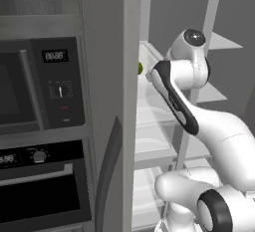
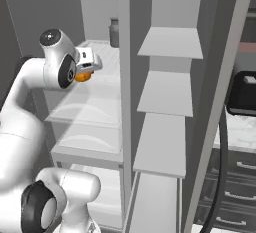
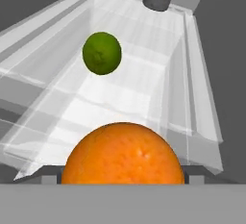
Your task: Take the lime and orange from the fridge shelf and place them in the freezer drawer to begin freezing them.
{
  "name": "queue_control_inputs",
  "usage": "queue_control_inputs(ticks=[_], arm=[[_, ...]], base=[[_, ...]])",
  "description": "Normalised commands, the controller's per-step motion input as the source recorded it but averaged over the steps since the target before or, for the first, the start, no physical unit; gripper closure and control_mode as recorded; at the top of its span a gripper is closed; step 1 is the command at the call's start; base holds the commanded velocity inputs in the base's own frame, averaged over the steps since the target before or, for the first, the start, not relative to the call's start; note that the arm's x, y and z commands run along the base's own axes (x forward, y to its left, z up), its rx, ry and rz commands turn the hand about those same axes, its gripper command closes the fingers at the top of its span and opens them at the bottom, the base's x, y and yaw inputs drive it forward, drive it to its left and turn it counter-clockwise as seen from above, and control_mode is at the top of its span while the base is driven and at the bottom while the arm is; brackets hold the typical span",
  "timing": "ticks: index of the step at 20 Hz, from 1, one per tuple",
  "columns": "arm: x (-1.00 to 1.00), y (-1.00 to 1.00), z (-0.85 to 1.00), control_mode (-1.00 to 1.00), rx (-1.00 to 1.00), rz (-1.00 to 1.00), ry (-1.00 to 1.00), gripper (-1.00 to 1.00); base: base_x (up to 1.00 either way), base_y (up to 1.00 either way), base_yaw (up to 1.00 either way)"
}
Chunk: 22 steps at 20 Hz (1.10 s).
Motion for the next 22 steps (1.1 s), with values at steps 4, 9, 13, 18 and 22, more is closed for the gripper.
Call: queue_control_inputs(ticks=[4,9,13,18,22], arm=[[-1.00,0.00,0.03,-1.00,0.10,-0.06,0.00,1.00],[-1.00,0.00,0.18,-1.00,0.11,-0.09,0.00,1.00],[-1.00,-0.27,0.08,-1.00,0.10,-0.15,0.00,1.00],[-1.00,-0.95,-0.29,-1.00,0.14,-0.13,0.01,1.00],[-0.89,-1.00,-0.85,-1.00,0.17,-0.09,0.11,1.00]], base=[[0.00,0.00,0.00],[0.00,0.00,0.00],[0.00,0.00,0.00],[0.00,0.00,0.00],[0.00,0.00,0.00]])
